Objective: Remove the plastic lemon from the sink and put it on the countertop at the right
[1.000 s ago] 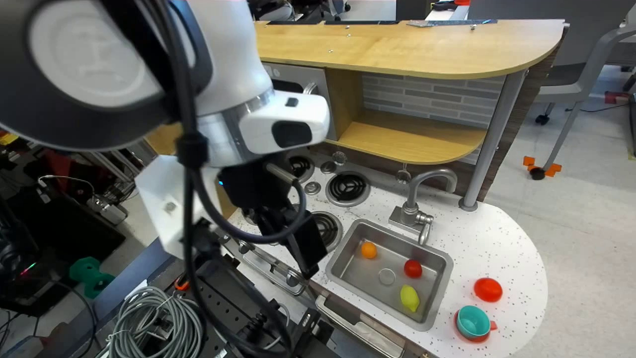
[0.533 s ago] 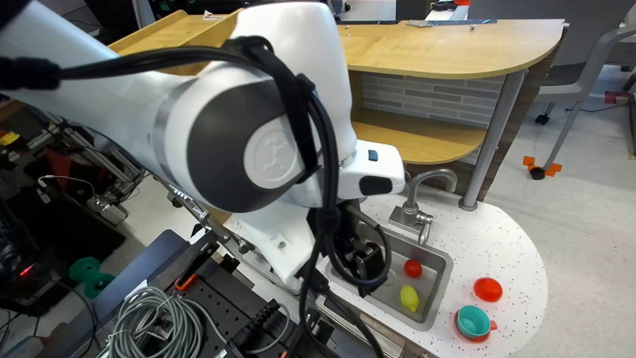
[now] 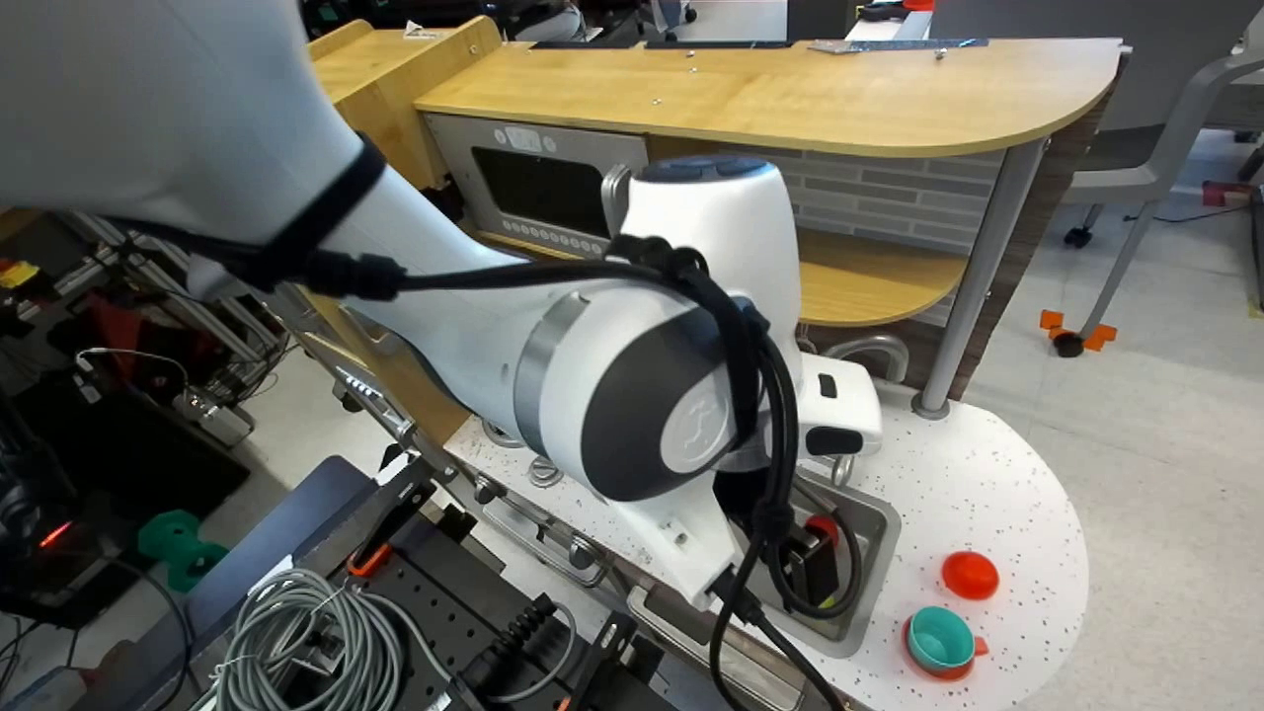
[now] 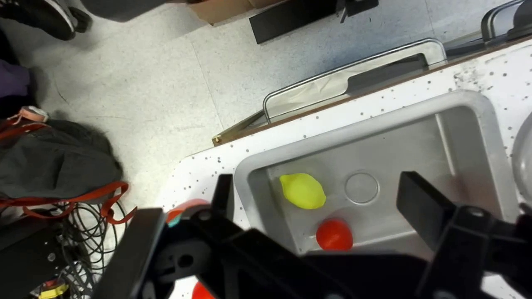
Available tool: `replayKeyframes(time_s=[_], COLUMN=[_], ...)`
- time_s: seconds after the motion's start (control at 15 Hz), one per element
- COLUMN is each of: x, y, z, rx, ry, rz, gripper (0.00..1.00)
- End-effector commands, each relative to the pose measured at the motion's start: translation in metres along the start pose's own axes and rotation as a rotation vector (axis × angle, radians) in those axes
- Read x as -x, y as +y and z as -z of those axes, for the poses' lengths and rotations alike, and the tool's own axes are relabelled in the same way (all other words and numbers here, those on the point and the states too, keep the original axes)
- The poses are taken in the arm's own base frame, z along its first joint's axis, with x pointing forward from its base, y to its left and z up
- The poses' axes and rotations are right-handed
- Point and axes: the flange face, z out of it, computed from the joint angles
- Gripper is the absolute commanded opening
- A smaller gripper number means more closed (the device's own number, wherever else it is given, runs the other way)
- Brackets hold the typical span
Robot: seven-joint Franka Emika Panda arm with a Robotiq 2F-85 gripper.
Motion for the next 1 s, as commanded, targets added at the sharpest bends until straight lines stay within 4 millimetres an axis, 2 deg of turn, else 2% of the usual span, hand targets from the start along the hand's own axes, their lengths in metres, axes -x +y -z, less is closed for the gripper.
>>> replayKeyframes(time_s=[0.0, 0.27, 0.47, 0.93], x=[-0.027, -0.053, -0.067, -0.09], y=[-0.004, -0.01, -0.017, -0.028], z=[-0.051, -0.092, -0.113, -0.167], rx=[-0.01, 0.014, 0.032, 0.1], ry=[0.024, 0.048, 0.04, 0.04], rz=[0.018, 0.023, 0.063, 0.185], gripper=[1.0, 1.0, 1.0, 1.0])
